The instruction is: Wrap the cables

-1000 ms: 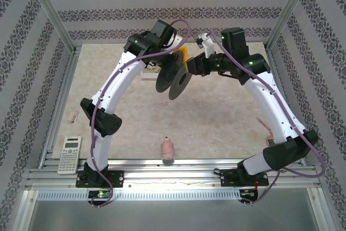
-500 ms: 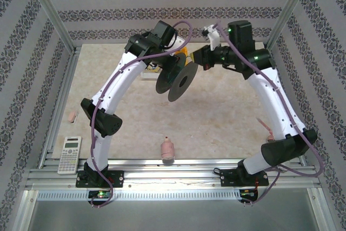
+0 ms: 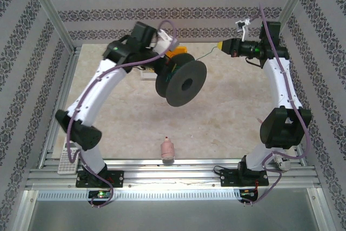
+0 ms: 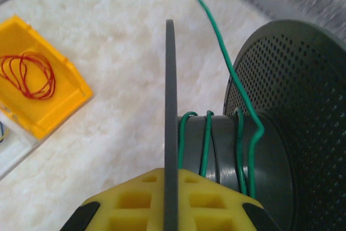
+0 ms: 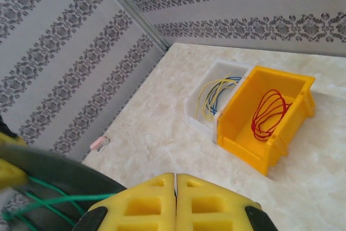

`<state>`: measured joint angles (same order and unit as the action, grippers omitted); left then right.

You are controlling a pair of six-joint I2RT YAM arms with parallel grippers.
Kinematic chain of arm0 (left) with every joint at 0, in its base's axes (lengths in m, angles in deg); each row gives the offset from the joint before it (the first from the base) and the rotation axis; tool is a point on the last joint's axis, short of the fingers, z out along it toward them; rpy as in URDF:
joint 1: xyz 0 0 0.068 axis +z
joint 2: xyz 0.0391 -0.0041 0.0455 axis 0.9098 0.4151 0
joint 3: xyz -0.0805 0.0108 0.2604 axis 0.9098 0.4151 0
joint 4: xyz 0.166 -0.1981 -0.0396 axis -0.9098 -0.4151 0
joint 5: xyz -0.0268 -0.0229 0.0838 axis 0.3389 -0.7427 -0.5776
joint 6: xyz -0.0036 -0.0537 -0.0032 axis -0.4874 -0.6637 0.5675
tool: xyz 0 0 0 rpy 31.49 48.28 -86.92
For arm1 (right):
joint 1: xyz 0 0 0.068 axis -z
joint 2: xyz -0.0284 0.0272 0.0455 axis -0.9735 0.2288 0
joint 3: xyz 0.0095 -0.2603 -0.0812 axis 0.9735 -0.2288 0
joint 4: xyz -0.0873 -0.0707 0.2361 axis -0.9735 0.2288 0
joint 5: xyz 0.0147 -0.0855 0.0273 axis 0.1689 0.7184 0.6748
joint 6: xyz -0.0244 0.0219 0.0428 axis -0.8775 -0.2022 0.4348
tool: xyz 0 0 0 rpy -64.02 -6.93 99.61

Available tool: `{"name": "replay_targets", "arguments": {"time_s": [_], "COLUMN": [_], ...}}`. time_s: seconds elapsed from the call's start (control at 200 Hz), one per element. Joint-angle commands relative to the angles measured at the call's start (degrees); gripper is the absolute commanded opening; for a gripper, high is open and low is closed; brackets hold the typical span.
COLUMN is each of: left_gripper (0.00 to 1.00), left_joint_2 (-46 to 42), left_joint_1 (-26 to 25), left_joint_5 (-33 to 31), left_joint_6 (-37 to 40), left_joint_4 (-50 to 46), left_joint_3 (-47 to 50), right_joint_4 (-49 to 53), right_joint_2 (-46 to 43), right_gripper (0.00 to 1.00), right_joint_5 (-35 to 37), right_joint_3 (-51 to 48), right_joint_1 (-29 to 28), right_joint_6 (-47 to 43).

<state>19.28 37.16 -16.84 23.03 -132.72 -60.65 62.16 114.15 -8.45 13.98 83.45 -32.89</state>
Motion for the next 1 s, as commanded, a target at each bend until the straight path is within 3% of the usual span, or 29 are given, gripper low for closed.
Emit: {"name": "replay_targets", "arguments": {"time_s": [0.0, 0.185, 0.285, 0.535, 0.674, 0.994], "left_gripper": [0.00, 0.00, 0.00, 0.00, 0.00, 0.00], "left_joint_2": [-8.5, -13.6, -13.3, -12.2, -11.3, -7.2], "left_joint_1": [5.5, 13.4, 14.8, 14.8, 14.0, 7.8], "left_joint_5": [14.8, 16.8, 13.4, -0.3, -6.5, -18.9], "left_joint_6": [-10.8, -34.3, -43.1, -49.8, -48.3, -40.7], "left_joint_4": [19.5, 49.4, 59.1, 64.5, 58.5, 46.3], "left_joint_3": [6.9, 19.9, 23.5, 26.2, 23.6, 16.8], "right_joint_4": [-16.5, -34.8, -36.7, -26.8, -22.6, -10.5], "right_joint_2": [-1.8, -7.0, -11.5, -23.2, -27.3, -22.4], "right_gripper": [0.00, 0.00, 0.00, 0.00, 0.00, 0.00], "right_joint_5": [-1.5, 1.3, 6.6, 24.7, 34.6, 44.2], "right_joint_3": [-8.3, -23.5, -29.0, -34.0, -33.8, -21.3], "right_joint_1": [1.7, -0.2, -3.2, -20.0, -29.1, -43.3], "right_joint_6": [6.3, 14.3, 12.6, 1.0, -4.3, -13.2]}}
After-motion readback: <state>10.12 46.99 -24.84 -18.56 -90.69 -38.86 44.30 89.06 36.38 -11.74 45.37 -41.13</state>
